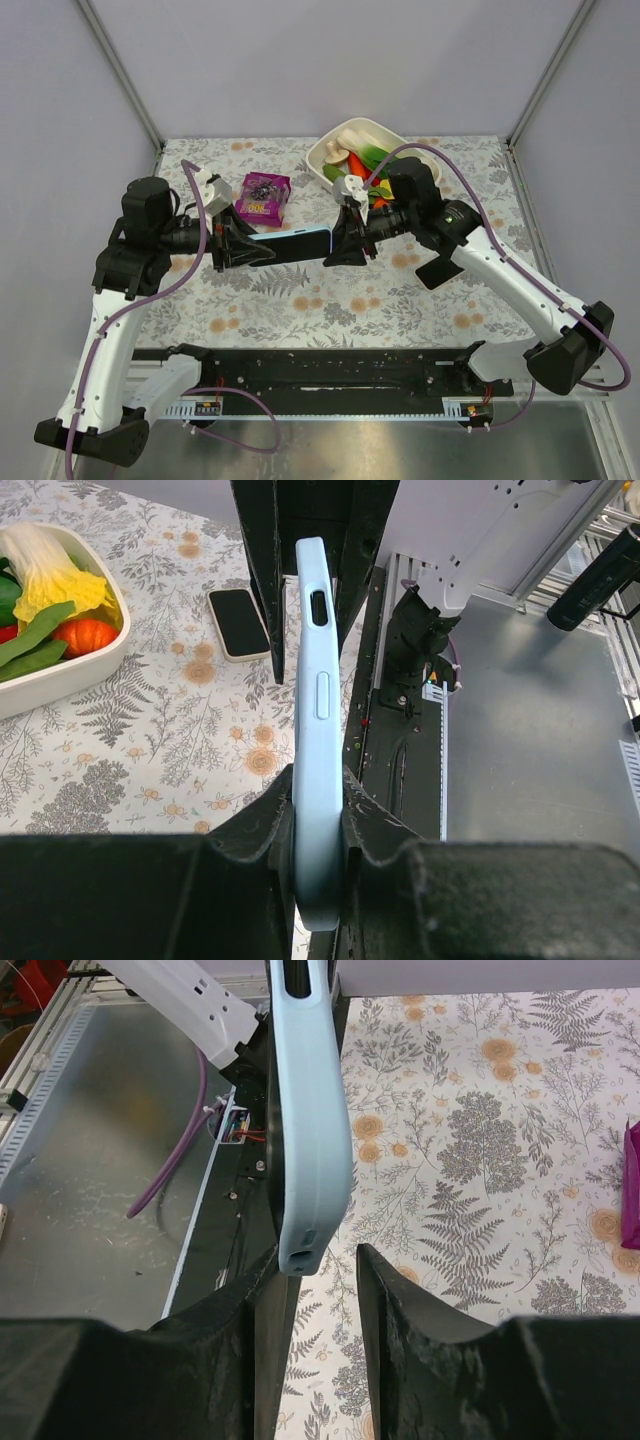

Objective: Take the phone out of the phone case
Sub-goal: Remove the phone case from the phone.

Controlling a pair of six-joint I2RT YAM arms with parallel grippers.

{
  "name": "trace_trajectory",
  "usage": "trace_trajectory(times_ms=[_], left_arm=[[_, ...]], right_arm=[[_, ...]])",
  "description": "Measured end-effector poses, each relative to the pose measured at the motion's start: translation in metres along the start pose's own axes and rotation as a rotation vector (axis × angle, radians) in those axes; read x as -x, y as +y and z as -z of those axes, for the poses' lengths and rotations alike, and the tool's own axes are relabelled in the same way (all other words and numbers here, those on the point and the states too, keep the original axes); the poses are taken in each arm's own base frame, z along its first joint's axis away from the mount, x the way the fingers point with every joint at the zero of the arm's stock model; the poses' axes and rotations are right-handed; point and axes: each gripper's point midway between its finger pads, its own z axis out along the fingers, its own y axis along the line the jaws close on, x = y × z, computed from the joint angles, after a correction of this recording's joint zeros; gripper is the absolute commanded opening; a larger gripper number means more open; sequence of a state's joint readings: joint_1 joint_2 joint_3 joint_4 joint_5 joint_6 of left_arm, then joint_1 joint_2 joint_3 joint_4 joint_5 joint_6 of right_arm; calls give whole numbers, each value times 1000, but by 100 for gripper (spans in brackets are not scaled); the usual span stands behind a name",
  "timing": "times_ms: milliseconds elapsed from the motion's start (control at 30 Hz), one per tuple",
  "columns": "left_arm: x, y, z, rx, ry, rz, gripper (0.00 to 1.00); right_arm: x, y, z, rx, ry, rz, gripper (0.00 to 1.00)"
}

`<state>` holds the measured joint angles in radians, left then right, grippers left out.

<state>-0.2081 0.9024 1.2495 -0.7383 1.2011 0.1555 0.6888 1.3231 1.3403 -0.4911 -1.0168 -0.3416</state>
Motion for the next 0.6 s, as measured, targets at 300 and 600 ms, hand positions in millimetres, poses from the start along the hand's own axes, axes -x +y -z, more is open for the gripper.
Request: trace_trajectory(times_ms=[300, 600], left_arm=[[0, -1, 0, -4, -1, 2, 0], [-2, 1, -1, -12, -5, 8, 0]], right_arm=[[1, 2, 1, 17, -8, 0, 37], [2, 7, 1, 46, -16, -2, 0]])
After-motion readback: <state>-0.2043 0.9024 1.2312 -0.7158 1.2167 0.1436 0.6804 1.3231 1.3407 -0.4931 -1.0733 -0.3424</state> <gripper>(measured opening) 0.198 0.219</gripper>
